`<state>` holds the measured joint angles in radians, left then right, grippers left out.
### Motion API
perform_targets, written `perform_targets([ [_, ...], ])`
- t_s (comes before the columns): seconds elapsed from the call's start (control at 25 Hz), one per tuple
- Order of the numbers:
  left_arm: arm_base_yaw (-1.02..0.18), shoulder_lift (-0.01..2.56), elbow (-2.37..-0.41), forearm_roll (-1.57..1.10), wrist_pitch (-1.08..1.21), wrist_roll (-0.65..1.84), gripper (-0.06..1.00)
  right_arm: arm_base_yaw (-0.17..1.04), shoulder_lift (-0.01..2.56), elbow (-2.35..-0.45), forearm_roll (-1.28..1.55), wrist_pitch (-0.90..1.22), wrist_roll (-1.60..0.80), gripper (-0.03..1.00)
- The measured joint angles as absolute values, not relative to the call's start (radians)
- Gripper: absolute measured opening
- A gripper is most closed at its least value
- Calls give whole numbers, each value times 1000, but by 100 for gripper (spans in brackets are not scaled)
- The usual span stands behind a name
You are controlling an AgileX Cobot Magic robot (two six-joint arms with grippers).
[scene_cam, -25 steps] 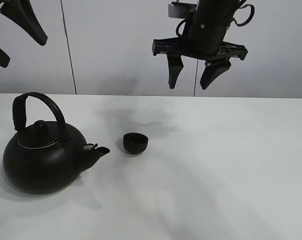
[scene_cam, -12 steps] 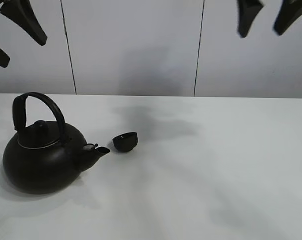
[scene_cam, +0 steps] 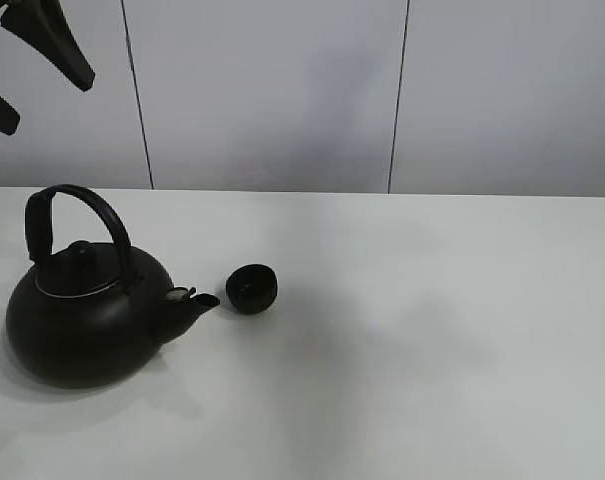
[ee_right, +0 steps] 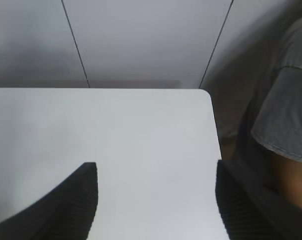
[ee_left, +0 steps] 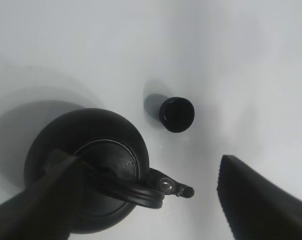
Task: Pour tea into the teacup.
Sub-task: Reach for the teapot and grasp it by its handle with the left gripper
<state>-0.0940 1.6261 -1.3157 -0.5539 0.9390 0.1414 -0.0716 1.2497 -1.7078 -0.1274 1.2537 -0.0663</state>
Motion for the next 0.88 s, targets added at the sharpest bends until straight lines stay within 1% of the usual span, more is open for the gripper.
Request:
perform_targets([
  [0.12, -94, 1626, -1316, -554, 939, 141, 54, -72, 1044, -1624, -111, 1258, -73, 46],
  [0.32, -94, 1626, -1316, -554, 939, 141, 54, -72, 636, -1383, -74, 1268, -75, 46],
  [0.48, -94, 1626, -1316, -554, 939, 141, 54, -72, 356, -1189, -28, 1268, -75, 46],
  [0.68, -94, 1626, -1316, -554, 939, 141, 54, -72, 151, -963, 0, 1268, -75, 46],
  [0.88, -94, 1626, -1316, -554, 939, 141, 54, -72, 79, -770, 12, 1268, -75, 46],
])
